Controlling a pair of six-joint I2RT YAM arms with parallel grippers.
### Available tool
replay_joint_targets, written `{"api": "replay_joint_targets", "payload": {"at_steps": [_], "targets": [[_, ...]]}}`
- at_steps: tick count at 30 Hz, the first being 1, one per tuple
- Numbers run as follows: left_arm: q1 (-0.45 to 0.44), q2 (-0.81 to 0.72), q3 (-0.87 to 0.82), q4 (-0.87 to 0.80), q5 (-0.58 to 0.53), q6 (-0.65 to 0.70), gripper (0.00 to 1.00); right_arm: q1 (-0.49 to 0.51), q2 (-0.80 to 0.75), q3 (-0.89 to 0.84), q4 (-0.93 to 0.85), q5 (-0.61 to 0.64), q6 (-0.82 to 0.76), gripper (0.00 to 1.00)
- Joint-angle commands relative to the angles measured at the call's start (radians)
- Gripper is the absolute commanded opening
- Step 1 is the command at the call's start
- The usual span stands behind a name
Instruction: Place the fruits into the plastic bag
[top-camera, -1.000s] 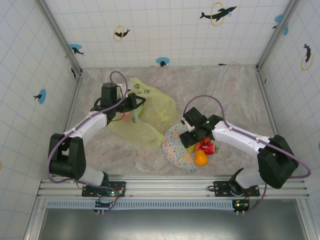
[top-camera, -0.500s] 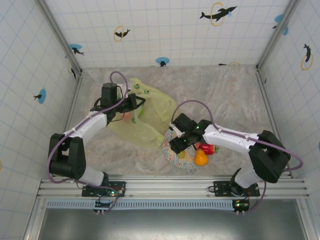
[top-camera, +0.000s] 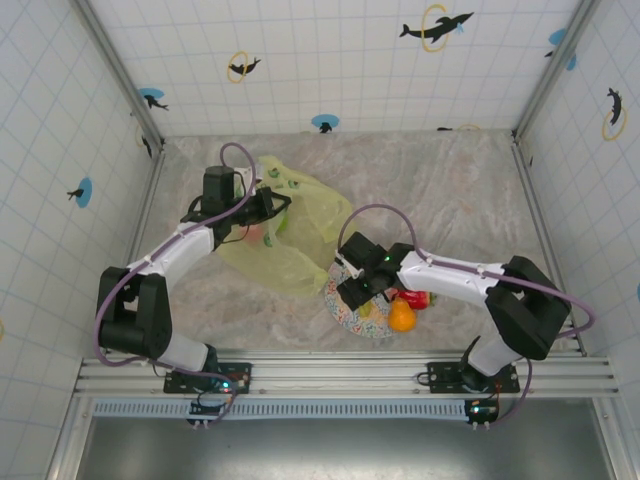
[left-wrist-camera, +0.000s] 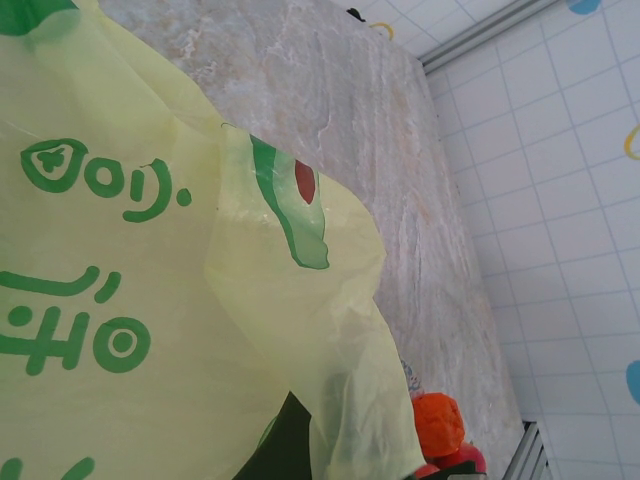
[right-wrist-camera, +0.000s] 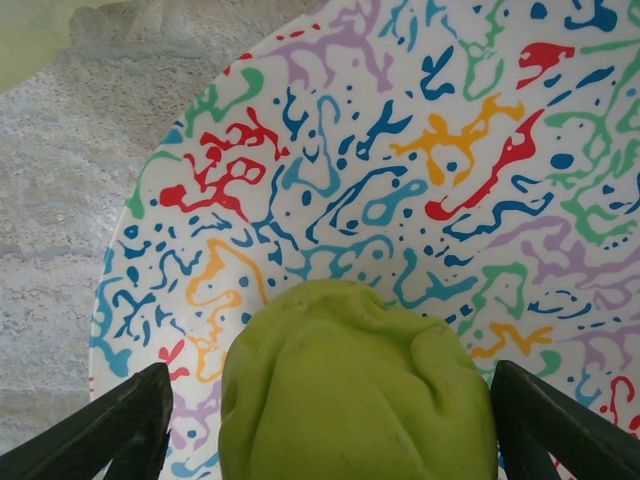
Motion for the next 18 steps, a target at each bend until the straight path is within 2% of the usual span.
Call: {"api": "replay_joint_targets", "payload": {"at_steps": [1,9,18], "targets": [[-0.004,0.013,0.009,-0.008,0.000,0.020,0.00,0.003,0.015,-0.021,0.001,0.022,0.011,0.80],[-0.004,0.015,0.009,-0.008,-0.001,0.020,0.00,0.002,0.019,-0.039,0.006,0.019,0.013,0.74],[-0.005,0.014,0.011,-0.008,0.000,0.021,0.00,-0.022,-0.054,-0.040,0.066,0.035,-0.003,0.56]]}}
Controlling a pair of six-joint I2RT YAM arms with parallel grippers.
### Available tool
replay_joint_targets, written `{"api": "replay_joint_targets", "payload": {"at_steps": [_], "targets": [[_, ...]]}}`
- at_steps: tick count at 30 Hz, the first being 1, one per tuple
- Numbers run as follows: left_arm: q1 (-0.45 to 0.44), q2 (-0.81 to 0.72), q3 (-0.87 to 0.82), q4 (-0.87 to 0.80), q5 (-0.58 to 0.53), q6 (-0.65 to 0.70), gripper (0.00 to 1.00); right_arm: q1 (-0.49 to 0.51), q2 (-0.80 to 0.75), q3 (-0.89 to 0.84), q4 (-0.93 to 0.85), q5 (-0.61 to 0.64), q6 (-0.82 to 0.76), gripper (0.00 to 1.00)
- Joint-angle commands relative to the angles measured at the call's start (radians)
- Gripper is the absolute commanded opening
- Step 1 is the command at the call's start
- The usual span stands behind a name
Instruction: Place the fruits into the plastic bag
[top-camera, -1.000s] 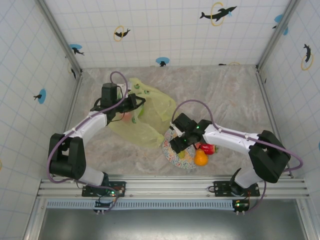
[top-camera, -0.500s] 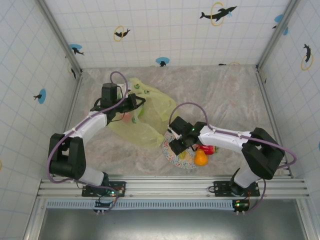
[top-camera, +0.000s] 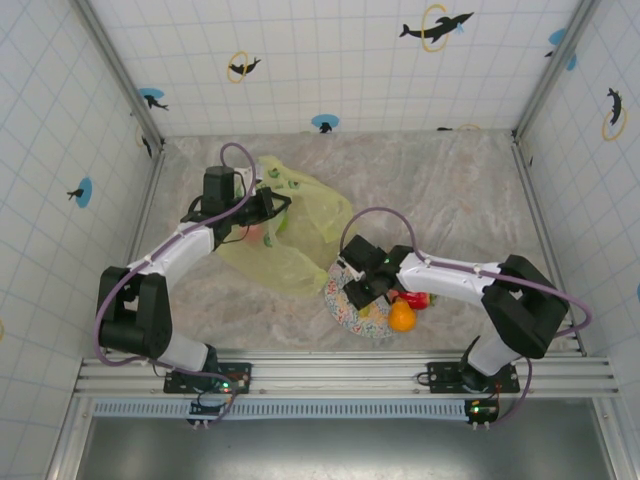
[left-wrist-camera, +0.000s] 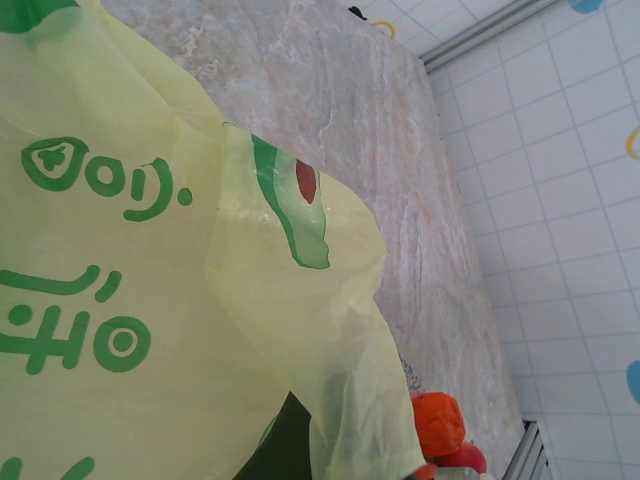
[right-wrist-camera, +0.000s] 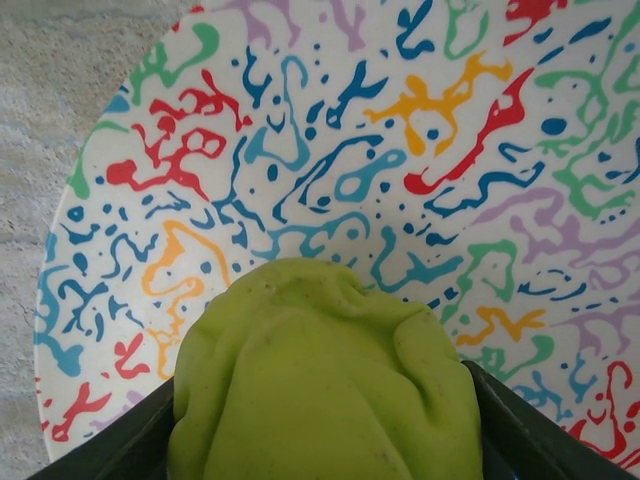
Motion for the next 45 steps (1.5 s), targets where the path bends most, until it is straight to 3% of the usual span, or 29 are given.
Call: {"api": "replay_joint_targets", "payload": {"at_steps": [1,9,12,17,25,32,45], "targets": [[-0.007,0.012,0.010,-0.007,0.001,0.020,0.00,-0.021,-0.072,-0.018,0.075,0.006,-0.006,0.54],[-0.004,0.011,0.010,-0.006,0.004,0.016,0.00,-0.080,-0.118,-0.077,0.468,-0.115,-0.039,0.48],[-0.007,0.006,0.009,-0.004,0.005,0.016,0.00,-0.085,-0.047,-0.043,0.595,-0.124,-0.083,0.47],[-0.009,0.005,0.009,-0.003,0.007,0.015,0.00,-0.081,0.128,0.107,0.609,-0.115,-0.155,0.47],[-0.010,0.007,0.009,0.004,0.013,0.011,0.00,-0.069,0.294,0.164,0.813,-0.204,-0.120,0.47],[-0.010,-0.003,0.009,0.004,0.014,0.010,0.00,-0.062,0.429,0.200,1.055,-0.155,0.063,0.47],[-0.010,-0.007,0.008,0.008,0.012,0.009,0.00,-0.061,0.620,0.313,1.238,0.045,0.297,0.44]]}}
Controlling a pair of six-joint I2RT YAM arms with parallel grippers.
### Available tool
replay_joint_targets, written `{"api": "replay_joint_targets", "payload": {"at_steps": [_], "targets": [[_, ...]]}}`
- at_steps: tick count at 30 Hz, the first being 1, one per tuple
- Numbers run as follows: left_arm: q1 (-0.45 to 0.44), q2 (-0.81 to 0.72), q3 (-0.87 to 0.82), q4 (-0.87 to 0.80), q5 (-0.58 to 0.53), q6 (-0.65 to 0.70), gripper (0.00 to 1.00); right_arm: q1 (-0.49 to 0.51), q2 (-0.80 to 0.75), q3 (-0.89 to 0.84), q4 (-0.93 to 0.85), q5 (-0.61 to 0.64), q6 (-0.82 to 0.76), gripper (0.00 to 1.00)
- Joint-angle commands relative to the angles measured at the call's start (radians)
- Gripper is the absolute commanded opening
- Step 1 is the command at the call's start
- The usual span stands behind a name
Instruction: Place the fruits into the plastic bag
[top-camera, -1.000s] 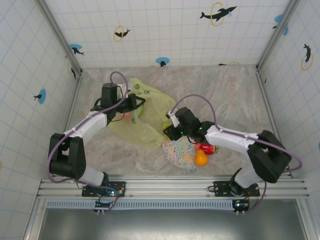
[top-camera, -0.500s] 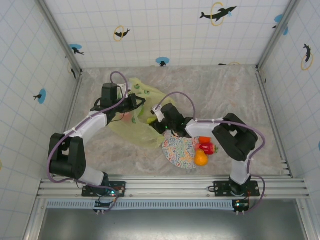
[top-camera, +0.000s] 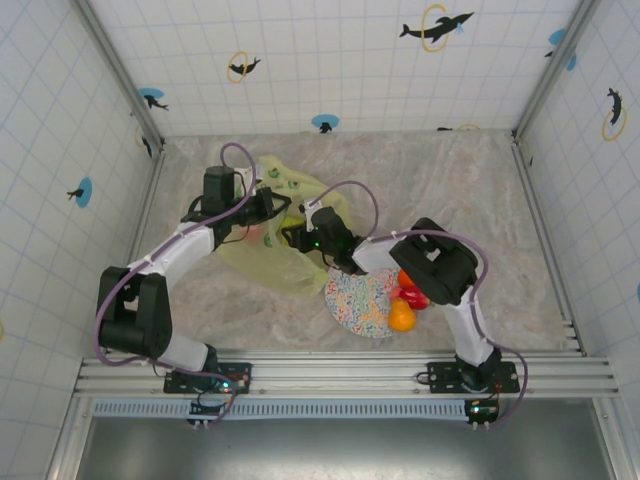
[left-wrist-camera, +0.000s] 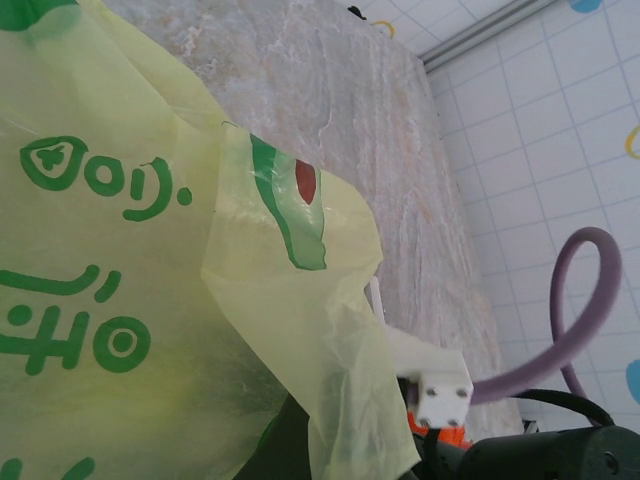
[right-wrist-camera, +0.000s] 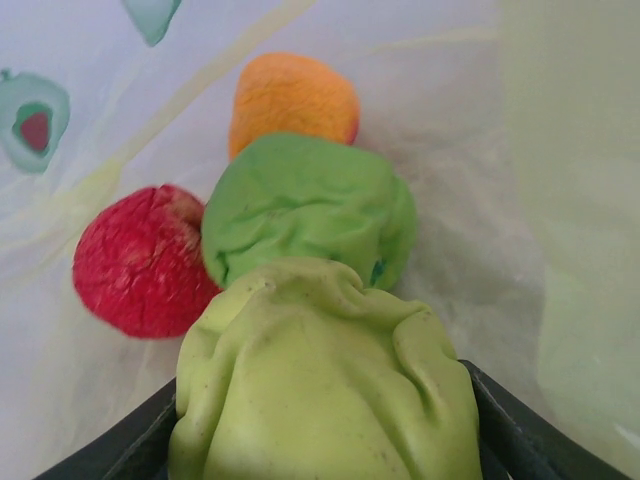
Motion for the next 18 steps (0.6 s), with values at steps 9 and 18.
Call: {"api": "replay_joint_targets", "payload": {"at_steps": [9,18], "targets": [[-0.009,-0.012,0.006,0.011,0.015,0.007,0.00,0.014,0.177,0.205,0.150,0.198,0.197,0.44],[-0.009,-0.015,0.007,0.011,0.015,0.005,0.00,0.020,0.110,0.118,0.163,0.144,0.209,0.52]]}}
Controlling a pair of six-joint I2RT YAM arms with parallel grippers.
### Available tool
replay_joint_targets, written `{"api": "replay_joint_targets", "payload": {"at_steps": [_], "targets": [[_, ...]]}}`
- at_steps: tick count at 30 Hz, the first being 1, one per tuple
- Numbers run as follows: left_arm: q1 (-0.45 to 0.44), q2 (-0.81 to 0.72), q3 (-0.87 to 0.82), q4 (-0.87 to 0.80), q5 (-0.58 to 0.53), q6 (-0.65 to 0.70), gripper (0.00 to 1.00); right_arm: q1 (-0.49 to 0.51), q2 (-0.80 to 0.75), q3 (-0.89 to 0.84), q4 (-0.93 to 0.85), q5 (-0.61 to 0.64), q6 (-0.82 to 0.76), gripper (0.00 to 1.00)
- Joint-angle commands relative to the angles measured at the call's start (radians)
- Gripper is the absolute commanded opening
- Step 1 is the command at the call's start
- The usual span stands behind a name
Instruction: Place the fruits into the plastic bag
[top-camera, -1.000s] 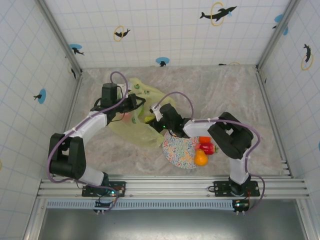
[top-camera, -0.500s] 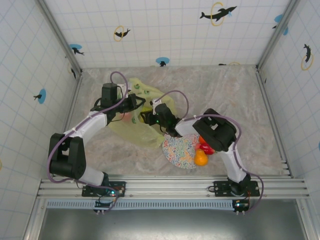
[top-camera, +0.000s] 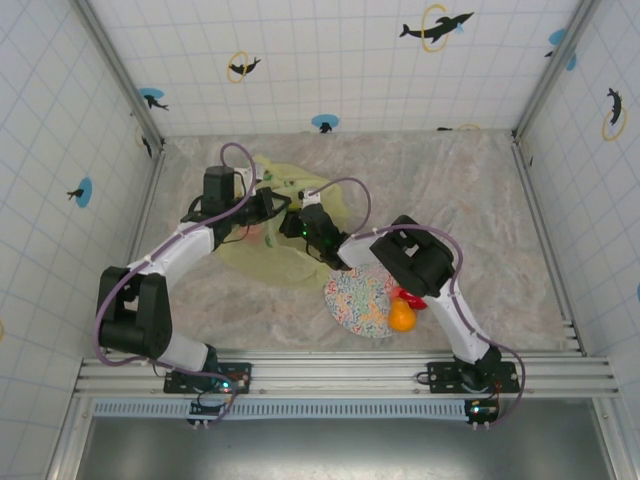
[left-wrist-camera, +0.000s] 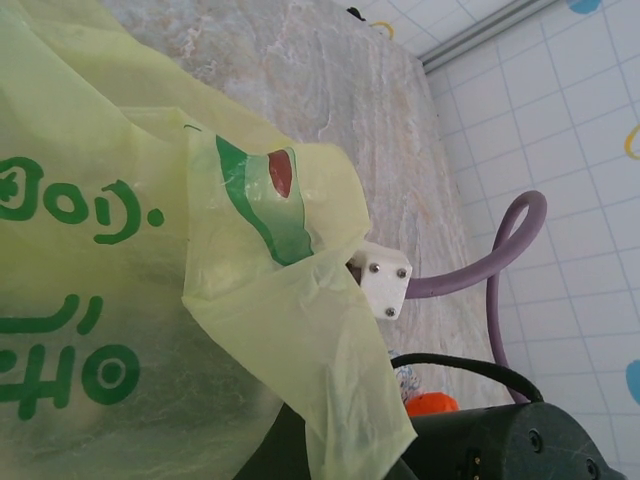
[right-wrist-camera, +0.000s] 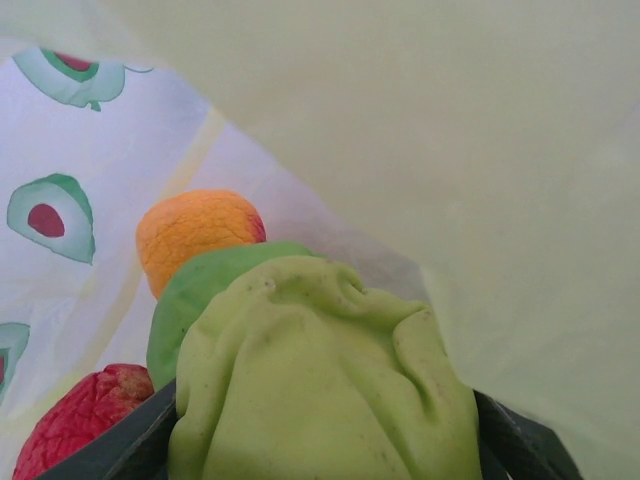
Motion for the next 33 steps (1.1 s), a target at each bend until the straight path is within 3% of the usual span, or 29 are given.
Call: {"api": "replay_joint_targets", "payload": {"at_steps": [1,8,13,16,22,33], "targets": [[-0.009,-0.014,0.007,0.009,0.013,0.005,0.00,0.013,-0.073,-0.073,0.045,-0.031,0.009,0.53],[-0.008,-0.013,0.009,0.005,0.007,0.008,0.00,0.051,-0.165,-0.195,0.035,-0.143,0.031,0.57],[-0.008,-0.014,0.009,0.003,0.005,0.011,0.00,0.076,-0.154,-0.172,0.020,-0.260,0.059,0.63],[-0.009,-0.014,0.009,0.003,0.004,0.011,0.00,0.081,-0.142,-0.152,0.014,-0.342,0.069,0.70],[-0.010,-0.019,0.009,0.003,0.006,0.011,0.00,0.060,-0.216,-0.224,0.035,-0.373,0.032,0.86],[-0.009,-0.023,0.009,0.004,0.008,0.008,0.00,0.027,-0.316,-0.349,0.001,-0.430,-0.008,0.83]]}}
